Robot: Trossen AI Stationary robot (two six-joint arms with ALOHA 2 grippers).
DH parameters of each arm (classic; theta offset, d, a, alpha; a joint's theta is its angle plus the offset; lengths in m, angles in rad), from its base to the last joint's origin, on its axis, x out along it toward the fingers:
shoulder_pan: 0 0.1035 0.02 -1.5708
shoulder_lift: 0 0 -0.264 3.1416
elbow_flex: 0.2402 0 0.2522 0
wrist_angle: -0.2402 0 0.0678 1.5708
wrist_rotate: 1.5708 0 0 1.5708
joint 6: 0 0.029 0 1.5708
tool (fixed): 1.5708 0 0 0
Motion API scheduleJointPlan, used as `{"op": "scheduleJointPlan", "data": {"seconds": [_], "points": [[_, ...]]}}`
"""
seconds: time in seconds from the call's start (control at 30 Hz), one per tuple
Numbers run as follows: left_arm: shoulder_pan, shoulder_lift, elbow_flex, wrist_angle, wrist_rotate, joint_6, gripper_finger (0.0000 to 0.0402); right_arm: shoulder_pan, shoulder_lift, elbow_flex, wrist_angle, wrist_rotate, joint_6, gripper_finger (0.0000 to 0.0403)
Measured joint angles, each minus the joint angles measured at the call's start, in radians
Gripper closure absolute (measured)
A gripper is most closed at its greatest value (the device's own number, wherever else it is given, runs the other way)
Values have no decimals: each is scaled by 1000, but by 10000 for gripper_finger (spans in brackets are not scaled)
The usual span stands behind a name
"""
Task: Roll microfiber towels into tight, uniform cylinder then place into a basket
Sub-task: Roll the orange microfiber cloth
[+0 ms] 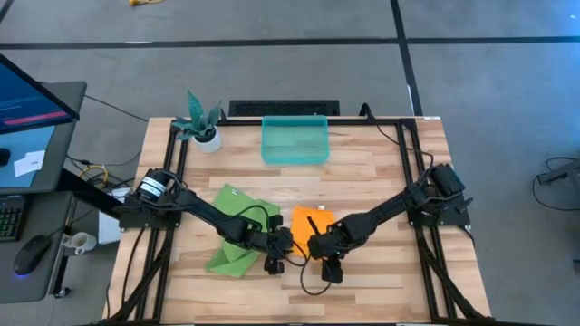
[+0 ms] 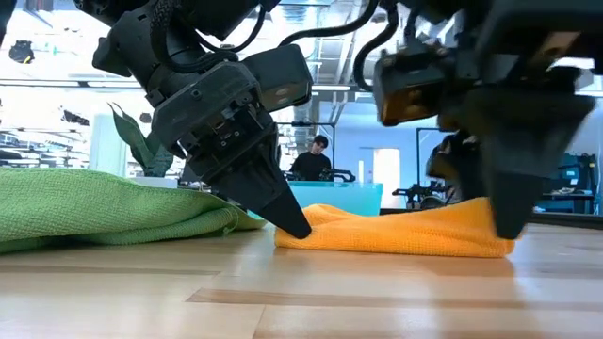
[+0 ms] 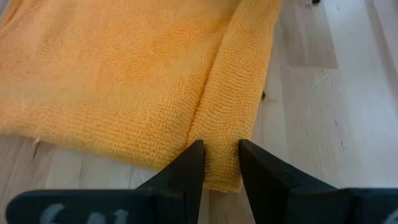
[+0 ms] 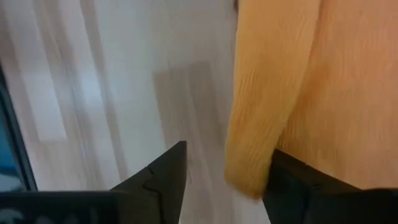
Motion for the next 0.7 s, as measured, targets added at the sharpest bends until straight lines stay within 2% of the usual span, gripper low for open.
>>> {"op": "scheduleJointPlan", "data": {"seconds": [0.13,0.33,0.47,0.57,0.63,0.7], "points": [[0,0,0,-3,0,-1,304,26,-38,23,-138,58,-24,203],[1,0,0,-1,-1,-94,304,113,-162,-7,-243,282,33,206],[1,0,0,-1,-1,-105,304,221,-216,-40,-139,544,89,204],[1,0,0,1,-1,-106,304,295,-210,-80,13,722,99,205],[1,0,0,1,-1,-111,304,328,-183,-89,71,785,66,206],[1,0,0,2,-1,-131,304,343,-150,-89,117,796,28,207]]}}
